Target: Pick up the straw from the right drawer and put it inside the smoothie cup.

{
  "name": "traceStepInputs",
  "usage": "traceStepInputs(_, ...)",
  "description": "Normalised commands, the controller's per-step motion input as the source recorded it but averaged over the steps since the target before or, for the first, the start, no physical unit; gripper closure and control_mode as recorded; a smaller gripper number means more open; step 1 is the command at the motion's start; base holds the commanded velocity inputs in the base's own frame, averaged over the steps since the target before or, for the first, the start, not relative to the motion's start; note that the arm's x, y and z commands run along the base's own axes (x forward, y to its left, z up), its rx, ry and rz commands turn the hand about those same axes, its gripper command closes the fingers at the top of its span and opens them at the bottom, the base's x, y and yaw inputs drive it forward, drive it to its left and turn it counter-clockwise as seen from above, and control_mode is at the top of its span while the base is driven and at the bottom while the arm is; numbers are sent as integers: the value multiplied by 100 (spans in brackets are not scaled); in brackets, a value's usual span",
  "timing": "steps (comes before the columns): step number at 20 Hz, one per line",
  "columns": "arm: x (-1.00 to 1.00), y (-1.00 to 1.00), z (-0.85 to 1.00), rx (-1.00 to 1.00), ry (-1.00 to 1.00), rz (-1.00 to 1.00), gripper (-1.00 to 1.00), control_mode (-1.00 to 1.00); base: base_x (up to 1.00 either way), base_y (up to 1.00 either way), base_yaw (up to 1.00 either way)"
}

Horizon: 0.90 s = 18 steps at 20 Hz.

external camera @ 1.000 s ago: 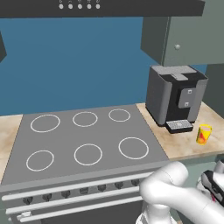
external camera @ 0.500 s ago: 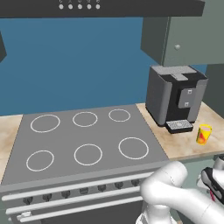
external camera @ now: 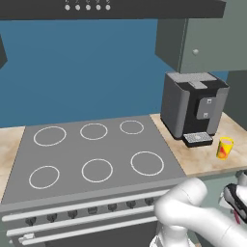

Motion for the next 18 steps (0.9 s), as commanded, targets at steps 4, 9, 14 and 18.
traceStepInputs(4, -45, 4, 99, 0, -10, 0, 100, -100, 0, 0, 0)
traceStepInputs(9, -31, 6, 100, -1, -17, 0, 100, -100, 0, 0, 0)
traceStepInputs(14, -44, 4, 99, 0, -21, 0, 100, -100, 0, 0, 0)
traceStepInputs(18, -12, 20, 100, 0, -32, 0, 100, -100, 0, 0, 0)
